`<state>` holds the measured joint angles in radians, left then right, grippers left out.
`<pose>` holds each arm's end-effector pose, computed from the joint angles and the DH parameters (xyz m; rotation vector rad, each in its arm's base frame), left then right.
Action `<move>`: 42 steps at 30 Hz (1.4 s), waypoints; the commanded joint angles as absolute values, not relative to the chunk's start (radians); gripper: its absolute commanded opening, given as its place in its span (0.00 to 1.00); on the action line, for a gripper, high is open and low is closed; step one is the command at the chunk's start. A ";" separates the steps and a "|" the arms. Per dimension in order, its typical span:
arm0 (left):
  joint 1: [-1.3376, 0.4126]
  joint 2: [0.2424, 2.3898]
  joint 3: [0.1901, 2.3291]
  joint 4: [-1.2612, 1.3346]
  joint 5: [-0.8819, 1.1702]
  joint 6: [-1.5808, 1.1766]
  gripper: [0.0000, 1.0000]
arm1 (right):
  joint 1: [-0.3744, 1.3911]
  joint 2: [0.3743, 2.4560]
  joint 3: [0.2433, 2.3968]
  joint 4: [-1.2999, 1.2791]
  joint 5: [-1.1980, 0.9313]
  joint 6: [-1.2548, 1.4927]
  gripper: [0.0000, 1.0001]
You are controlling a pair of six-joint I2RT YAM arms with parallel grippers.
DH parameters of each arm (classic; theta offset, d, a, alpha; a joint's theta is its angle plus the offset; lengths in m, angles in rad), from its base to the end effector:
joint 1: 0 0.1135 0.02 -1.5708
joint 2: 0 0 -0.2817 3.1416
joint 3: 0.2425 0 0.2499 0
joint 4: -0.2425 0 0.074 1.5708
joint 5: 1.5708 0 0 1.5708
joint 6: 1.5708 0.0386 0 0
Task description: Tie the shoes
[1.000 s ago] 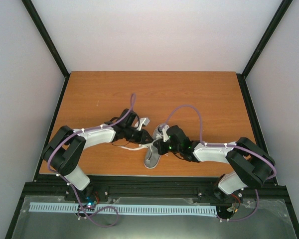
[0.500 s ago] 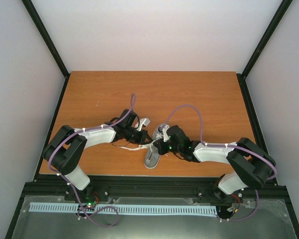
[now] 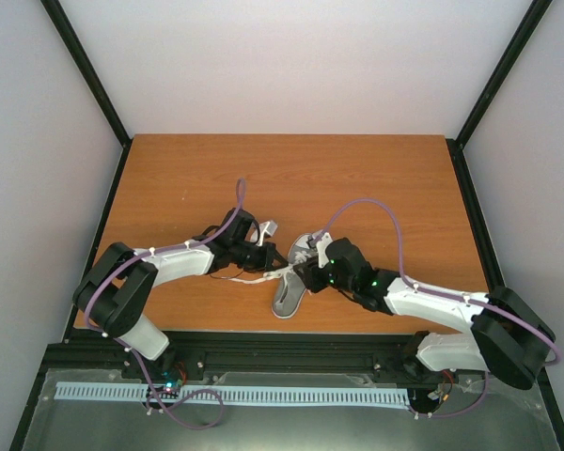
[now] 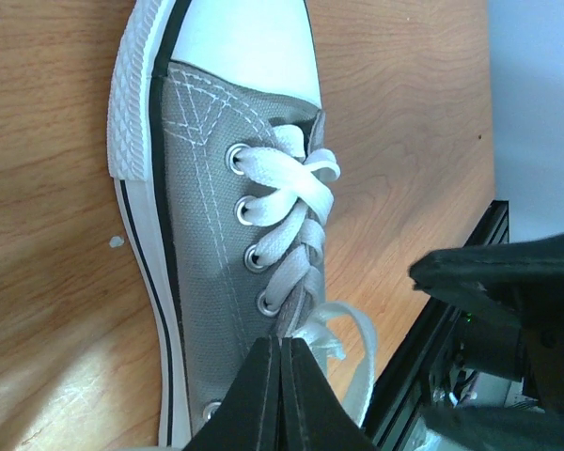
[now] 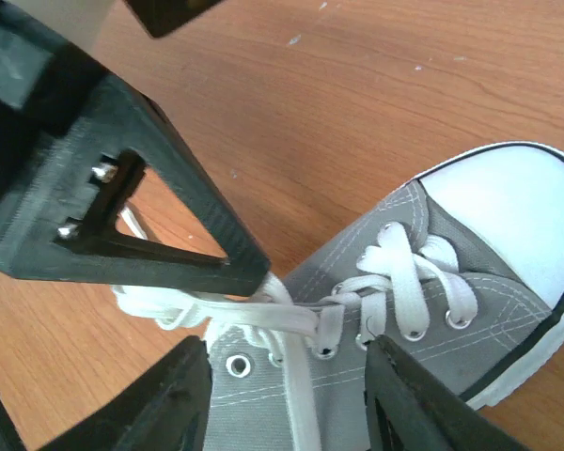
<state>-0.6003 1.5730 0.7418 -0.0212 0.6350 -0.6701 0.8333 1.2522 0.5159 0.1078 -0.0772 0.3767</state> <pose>0.2326 -0.1870 0.1773 0.2331 2.6459 -1.2846 0.1611 0.1817 0.1964 -0.5652 2.2325 0.7402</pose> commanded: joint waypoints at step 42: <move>-0.592 1.547 0.742 0.011 0.643 -0.792 0.01 | 1.319 1.617 0.759 0.101 0.773 0.077 0.03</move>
